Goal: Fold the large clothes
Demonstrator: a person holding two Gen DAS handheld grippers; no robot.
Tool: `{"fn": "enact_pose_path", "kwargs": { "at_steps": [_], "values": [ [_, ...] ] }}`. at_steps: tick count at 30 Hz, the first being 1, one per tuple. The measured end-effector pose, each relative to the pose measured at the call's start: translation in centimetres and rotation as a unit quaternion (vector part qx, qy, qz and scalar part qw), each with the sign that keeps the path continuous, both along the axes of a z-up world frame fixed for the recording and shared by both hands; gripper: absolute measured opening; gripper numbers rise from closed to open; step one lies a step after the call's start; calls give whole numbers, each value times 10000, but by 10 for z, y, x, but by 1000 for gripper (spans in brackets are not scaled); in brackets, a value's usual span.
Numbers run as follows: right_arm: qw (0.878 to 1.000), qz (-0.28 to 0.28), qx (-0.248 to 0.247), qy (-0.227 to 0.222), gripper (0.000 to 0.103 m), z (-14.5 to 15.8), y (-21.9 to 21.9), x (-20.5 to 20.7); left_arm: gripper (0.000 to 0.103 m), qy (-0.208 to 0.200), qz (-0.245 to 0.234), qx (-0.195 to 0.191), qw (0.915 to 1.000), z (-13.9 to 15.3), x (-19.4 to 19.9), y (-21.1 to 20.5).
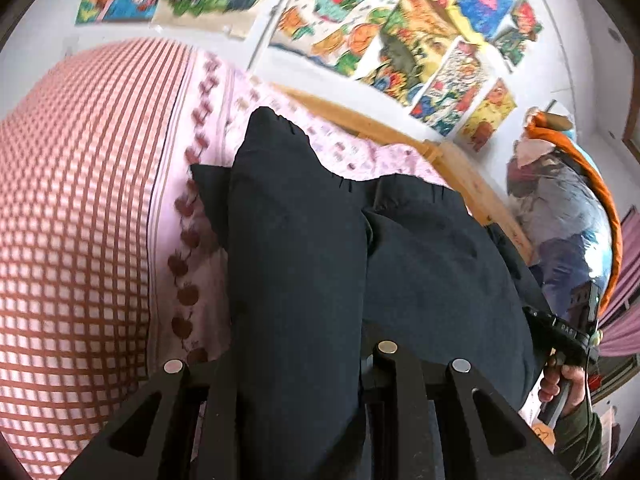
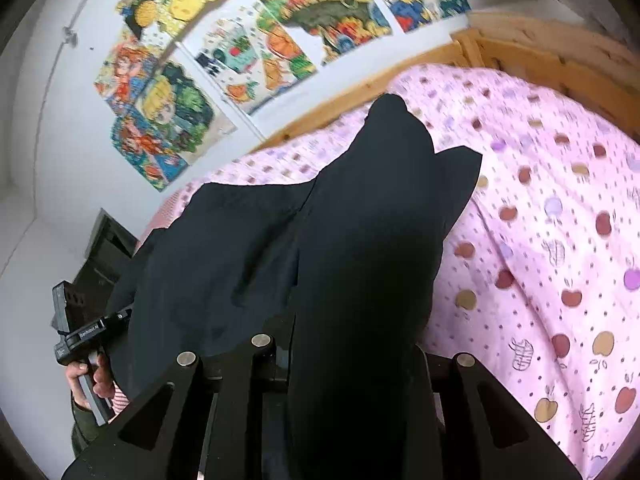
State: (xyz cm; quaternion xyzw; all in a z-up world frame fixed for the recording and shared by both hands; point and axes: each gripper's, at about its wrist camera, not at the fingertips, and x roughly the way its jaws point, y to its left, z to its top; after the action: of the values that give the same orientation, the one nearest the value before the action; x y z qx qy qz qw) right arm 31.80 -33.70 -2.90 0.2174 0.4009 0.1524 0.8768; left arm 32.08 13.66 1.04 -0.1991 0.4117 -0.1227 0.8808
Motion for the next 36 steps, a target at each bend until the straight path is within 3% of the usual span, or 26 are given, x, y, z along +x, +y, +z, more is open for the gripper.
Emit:
{"fn": "enact_pose_path", "kwargs": {
  "at_steps": [3,7,10,12,14,17,19,25,29,36],
  "values": [
    [9999,-125,34,32,22,-9,-4,2,26,45,86,-17,10000,-7,1,4],
    [9994,-307,-58,124,28,-16,-4,4,39,117,266,233,9993,-10,1,1],
    [9989,-391,-186,172,44,-18,-2,3,48,166,400,481,9979,-9,0,-5],
    [9982,-469,-325,170,64,-16,-2,0,53,166,463,646,9967,-8,-2,-9],
    [9968,-578,-545,121,77,-13,2,-4,69,125,534,780,9954,-4,-6,-14],
    [9946,-611,-836,43,79,-5,5,-7,88,-59,707,864,9937,5,-15,-18],
    [9926,-659,-1022,-40,80,2,3,-12,92,-221,844,960,9916,14,-22,-21],
    [9851,-828,-1422,-497,86,26,-1,-33,98,-530,979,1267,9857,34,-43,-35],
    [9804,-930,-1533,-811,95,44,-2,-49,102,-814,1041,1340,9821,47,-61,-41],
    [9703,-843,-1866,-1285,96,71,6,-75,103,-1518,1089,1609,9691,72,-97,-57]
  ]
}}
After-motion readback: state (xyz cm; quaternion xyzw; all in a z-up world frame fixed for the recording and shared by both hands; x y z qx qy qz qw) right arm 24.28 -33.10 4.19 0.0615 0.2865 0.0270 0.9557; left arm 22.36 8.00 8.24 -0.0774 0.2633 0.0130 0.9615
